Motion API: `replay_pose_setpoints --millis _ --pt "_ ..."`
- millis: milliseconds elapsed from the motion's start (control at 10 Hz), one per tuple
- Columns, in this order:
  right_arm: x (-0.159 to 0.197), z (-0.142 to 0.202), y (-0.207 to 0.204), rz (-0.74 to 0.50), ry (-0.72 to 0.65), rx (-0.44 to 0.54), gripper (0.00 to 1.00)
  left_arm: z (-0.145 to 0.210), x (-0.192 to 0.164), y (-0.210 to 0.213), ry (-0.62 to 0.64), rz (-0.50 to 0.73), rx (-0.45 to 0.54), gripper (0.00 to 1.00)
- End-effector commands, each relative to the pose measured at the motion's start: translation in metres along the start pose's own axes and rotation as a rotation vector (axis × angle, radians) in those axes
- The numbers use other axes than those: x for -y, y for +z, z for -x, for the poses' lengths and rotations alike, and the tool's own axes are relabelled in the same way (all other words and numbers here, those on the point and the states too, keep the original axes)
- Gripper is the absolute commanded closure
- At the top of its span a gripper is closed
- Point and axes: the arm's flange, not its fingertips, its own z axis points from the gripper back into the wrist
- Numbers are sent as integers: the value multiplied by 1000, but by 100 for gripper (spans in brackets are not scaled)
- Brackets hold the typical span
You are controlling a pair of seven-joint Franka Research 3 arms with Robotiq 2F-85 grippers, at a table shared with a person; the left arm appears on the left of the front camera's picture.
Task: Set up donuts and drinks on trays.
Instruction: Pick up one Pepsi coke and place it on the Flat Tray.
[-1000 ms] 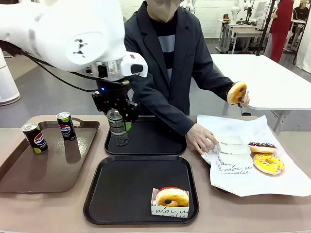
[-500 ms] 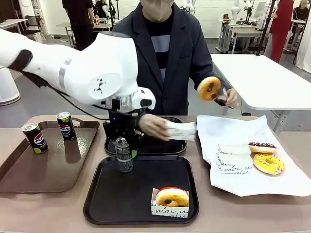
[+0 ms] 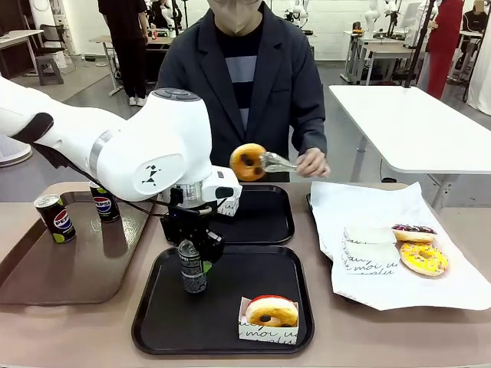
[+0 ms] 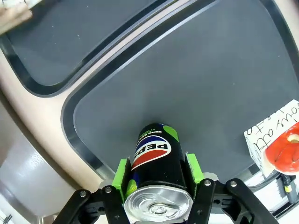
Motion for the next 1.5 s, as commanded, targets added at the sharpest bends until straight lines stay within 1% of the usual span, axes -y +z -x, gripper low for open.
replay_pose_setpoints --millis 0,100,500,600,700,900,1100,1200,1400 --pt "1 -2 -1 -25 17 25 0 0 -1 4 -34 8 27 41" --pt "1 -2 -1 -25 17 25 0 1 0 7 -28 10 14 0" --pt "1 -2 -1 -25 17 25 0 8 -1 30 -28 31 49 0" --pt "1 -2 -1 -25 17 25 0 12 -2 40 -26 26 59 2" --pt "1 -2 -1 -25 17 25 0 21 -4 56 -31 9 69 0" --pt "1 -2 -1 -25 17 25 0 49 -19 90 -25 -4 103 0" --pt "1 -2 -1 -25 17 25 0 91 -44 120 -17 -15 158 0" --pt "1 -2 -1 -25 17 25 0 110 -57 129 -2 -12 177 0" --pt "1 -2 -1 -25 17 25 0 136 -88 135 64 -8 196 0"
